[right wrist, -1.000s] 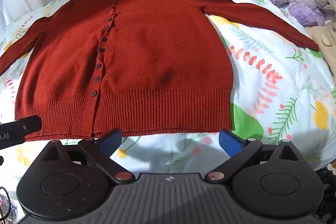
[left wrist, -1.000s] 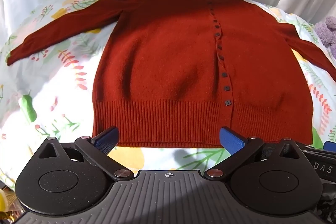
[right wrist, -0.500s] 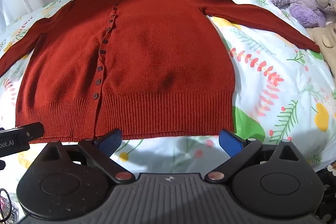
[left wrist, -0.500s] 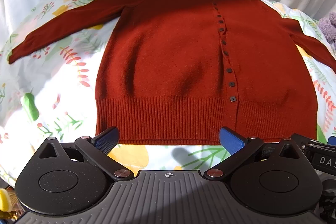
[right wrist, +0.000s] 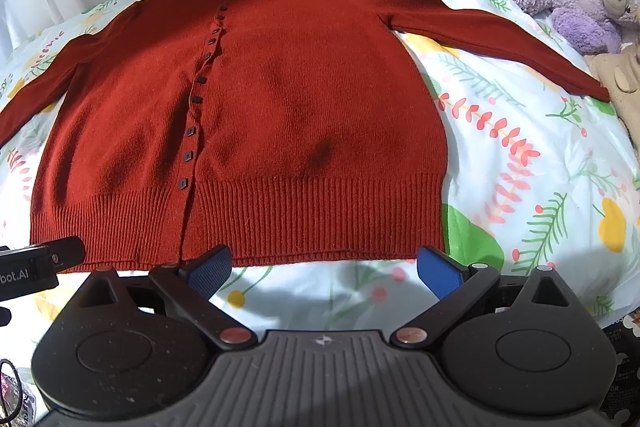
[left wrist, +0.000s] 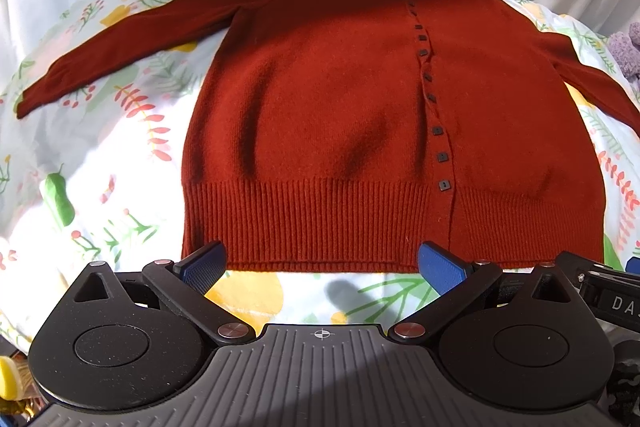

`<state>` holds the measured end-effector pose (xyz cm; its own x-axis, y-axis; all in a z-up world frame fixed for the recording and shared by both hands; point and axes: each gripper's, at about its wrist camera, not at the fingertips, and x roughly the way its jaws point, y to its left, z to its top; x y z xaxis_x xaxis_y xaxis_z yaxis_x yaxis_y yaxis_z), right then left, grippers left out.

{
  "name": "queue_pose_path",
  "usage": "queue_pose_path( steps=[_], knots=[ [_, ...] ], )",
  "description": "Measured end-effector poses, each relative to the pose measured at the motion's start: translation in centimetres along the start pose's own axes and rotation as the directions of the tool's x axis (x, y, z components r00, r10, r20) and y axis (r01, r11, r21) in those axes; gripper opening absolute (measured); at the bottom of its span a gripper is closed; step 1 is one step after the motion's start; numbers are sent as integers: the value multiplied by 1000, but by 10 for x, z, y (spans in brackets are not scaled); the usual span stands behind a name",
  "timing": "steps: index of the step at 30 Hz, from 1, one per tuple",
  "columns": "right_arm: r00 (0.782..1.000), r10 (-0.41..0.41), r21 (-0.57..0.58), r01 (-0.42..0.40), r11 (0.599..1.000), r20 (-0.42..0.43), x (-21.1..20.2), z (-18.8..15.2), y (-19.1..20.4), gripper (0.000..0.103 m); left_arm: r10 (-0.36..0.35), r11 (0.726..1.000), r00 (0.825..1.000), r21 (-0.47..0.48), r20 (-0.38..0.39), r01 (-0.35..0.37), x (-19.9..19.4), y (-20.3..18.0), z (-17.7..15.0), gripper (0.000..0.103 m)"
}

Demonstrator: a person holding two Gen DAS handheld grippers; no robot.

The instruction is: Fold small clothes

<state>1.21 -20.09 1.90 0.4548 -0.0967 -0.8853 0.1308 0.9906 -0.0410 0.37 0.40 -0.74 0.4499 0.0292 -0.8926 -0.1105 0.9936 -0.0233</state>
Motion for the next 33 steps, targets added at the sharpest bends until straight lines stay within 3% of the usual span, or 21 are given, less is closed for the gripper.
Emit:
queue_pose_path(
  steps=[33],
  knots=[
    [1000, 13, -3, -13, 1000, -16, 6, 4, 5, 99, 7, 1000, 1000, -2, -27, -7, 9, 5, 5, 103]
  ],
)
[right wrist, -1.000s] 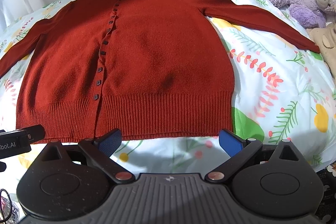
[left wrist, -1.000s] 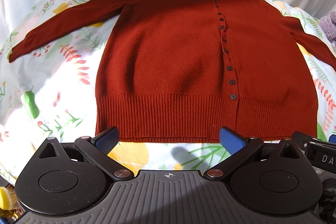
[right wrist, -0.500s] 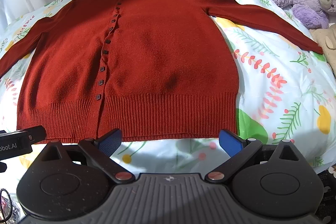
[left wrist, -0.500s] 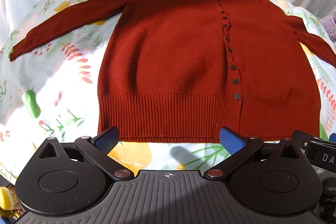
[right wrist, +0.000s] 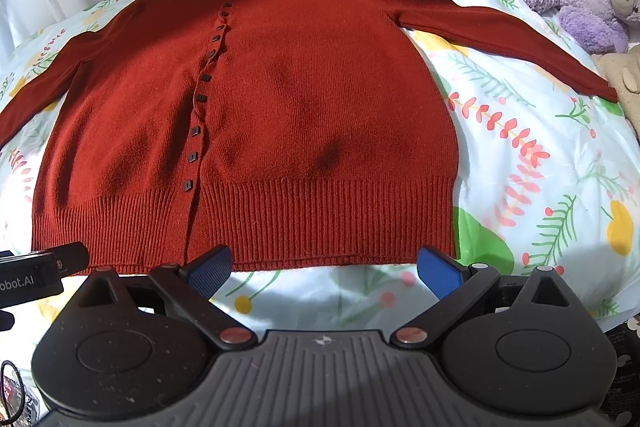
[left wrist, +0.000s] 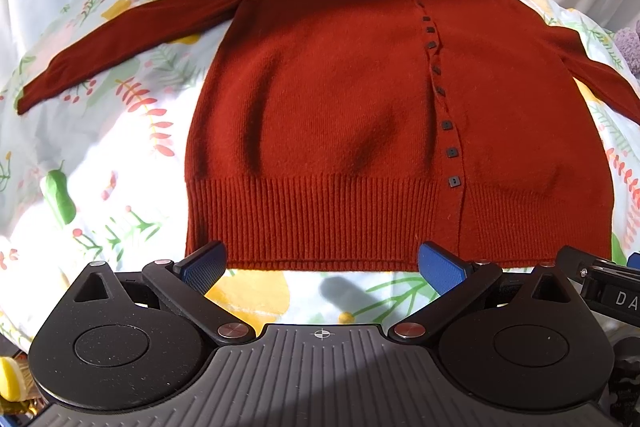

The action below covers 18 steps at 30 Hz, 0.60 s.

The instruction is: Fold small clothes

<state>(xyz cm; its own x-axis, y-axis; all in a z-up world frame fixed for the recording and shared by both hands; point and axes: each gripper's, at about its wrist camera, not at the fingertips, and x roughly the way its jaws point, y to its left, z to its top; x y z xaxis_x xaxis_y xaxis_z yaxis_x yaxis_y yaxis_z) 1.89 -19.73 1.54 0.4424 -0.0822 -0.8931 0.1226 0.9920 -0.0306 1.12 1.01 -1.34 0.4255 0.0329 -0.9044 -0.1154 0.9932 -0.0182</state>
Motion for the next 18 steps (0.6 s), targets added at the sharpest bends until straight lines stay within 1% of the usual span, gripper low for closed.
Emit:
queue_pose_path(
  steps=[18],
  knots=[
    [1000, 8, 16, -8, 1000, -11, 4, 2, -4, 99, 1, 1000, 1000, 6, -14, -1, 5, -1, 0, 103]
  ],
)
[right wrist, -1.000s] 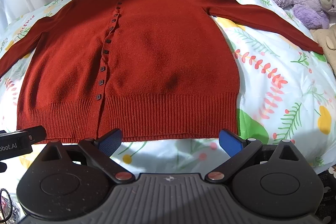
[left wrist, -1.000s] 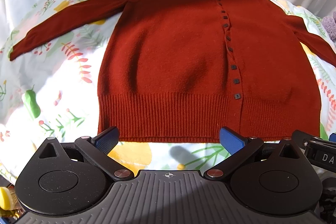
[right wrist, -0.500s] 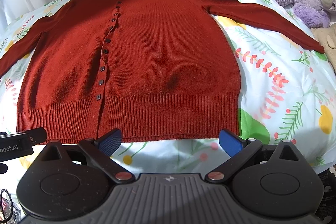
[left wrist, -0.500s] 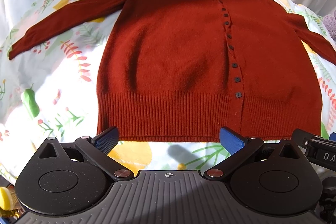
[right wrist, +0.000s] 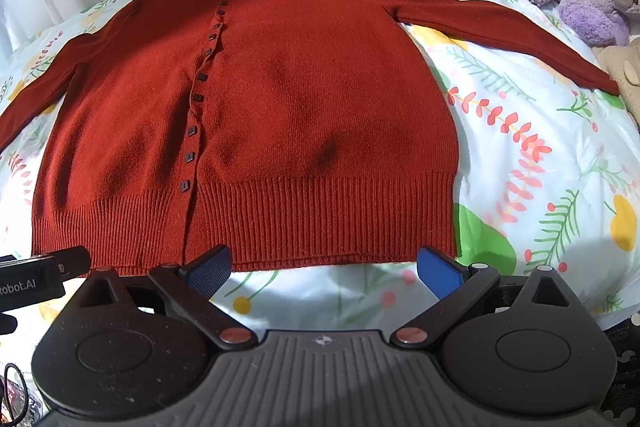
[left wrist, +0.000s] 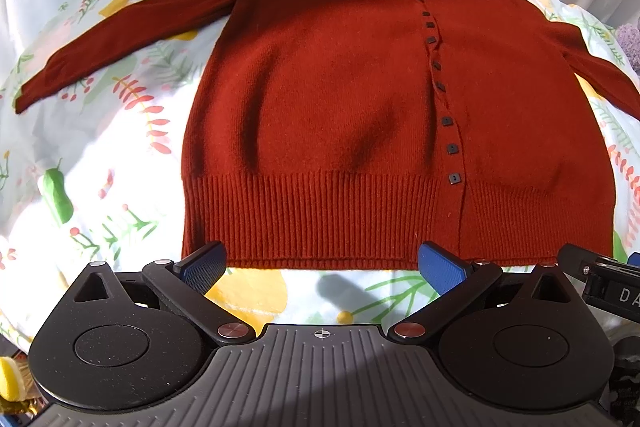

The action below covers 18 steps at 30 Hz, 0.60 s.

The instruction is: Fold small clothes

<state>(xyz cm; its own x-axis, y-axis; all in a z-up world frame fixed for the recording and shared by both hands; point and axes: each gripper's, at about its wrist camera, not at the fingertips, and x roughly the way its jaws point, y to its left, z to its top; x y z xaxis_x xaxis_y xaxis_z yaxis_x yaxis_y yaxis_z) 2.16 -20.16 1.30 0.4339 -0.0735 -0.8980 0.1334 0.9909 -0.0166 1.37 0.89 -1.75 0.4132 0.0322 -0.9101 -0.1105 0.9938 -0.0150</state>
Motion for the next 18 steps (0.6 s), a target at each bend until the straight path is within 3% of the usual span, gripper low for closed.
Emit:
queue_pose_path(
  steps=[18],
  knots=[
    [999, 41, -3, -41, 999, -1, 2, 1, -3, 99, 2, 1000, 1000, 1, -17, -2, 3, -2, 3, 103]
  ],
)
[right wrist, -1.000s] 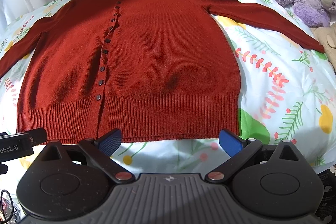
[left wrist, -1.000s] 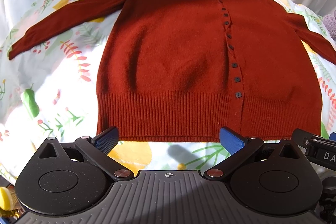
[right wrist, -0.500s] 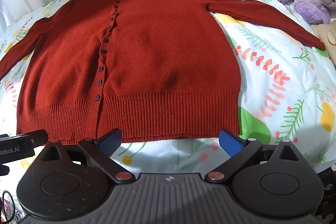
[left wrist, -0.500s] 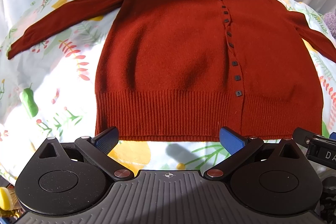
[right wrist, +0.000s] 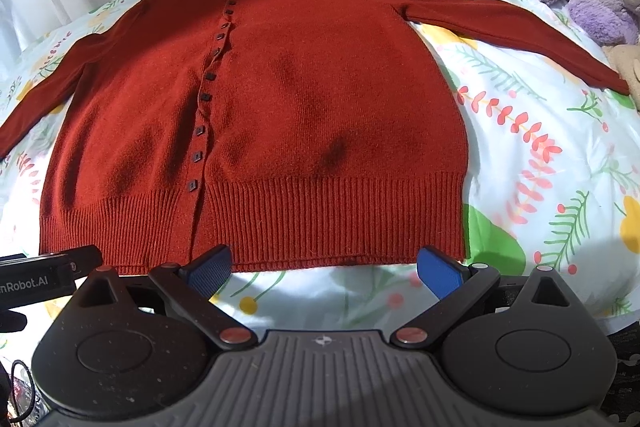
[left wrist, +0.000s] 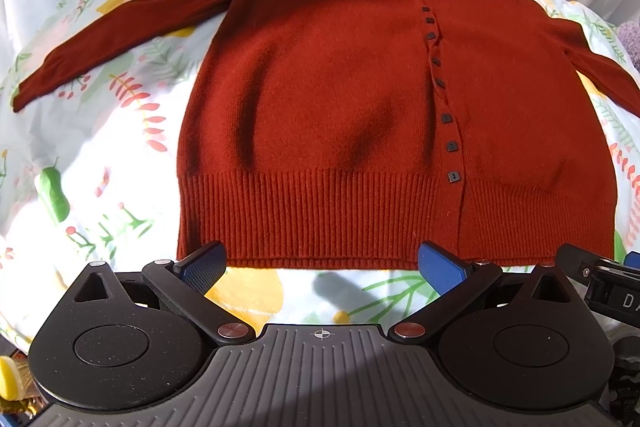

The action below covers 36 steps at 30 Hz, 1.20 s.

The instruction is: Fold small clothes

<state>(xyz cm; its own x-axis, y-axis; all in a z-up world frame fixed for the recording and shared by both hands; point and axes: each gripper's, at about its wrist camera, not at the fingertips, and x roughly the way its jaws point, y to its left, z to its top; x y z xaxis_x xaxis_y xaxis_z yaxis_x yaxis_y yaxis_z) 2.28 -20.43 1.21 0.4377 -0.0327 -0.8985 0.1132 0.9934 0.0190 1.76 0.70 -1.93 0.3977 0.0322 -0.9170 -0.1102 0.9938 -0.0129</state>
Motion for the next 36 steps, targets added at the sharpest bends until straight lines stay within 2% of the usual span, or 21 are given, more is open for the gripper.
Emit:
queue_pose_path(
  steps=[7, 17, 21, 23, 25, 27, 30, 32, 33, 34, 36],
  knots=[
    [1000, 3, -23, -3, 1000, 6, -1, 0, 3, 99, 1, 1000, 1000, 1, -4, -1, 1, -1, 1, 103],
    [1000, 28, 14, -28, 1000, -13, 4, 4, -5, 99, -6, 1000, 1000, -1, -12, 6, 3, -1, 4, 103],
    [997, 79, 41, -79, 996, -2, 6, 7, -12, 99, -55, 998, 998, -35, -12, 54, 7, 3, 9, 103],
    [991, 125, 77, -130, 989, 56, 4, 10, -23, 99, -107, 992, 994, -71, -10, 106, 10, 9, 12, 103],
    [964, 181, 106, -204, 973, 194, -3, 12, -41, 99, -145, 982, 989, -119, 4, 144, 13, 14, 15, 103],
    [922, 196, 102, -242, 965, 332, -8, 16, -63, 99, -182, 975, 983, -122, 19, 183, 17, 17, 21, 103],
    [892, 153, 161, -241, 957, 426, -9, 38, -109, 99, -218, 968, 976, -125, 18, 219, 22, 16, 33, 103],
    [887, 78, 272, -222, 936, 456, -6, 60, -152, 99, -237, 959, 971, -151, 34, 240, 23, 16, 44, 103],
    [888, 29, 353, -212, 911, 460, -2, 71, -180, 99, -243, 954, 969, -174, 36, 246, 24, 16, 51, 103],
    [879, -7, 422, -222, 879, 476, 3, 77, -209, 99, -252, 946, 967, -201, 35, 253, 27, 16, 57, 103],
    [863, -114, 572, -222, 790, 492, 16, 86, -266, 92, -265, 933, 964, -244, 35, 265, 35, 15, 68, 103]
  ],
)
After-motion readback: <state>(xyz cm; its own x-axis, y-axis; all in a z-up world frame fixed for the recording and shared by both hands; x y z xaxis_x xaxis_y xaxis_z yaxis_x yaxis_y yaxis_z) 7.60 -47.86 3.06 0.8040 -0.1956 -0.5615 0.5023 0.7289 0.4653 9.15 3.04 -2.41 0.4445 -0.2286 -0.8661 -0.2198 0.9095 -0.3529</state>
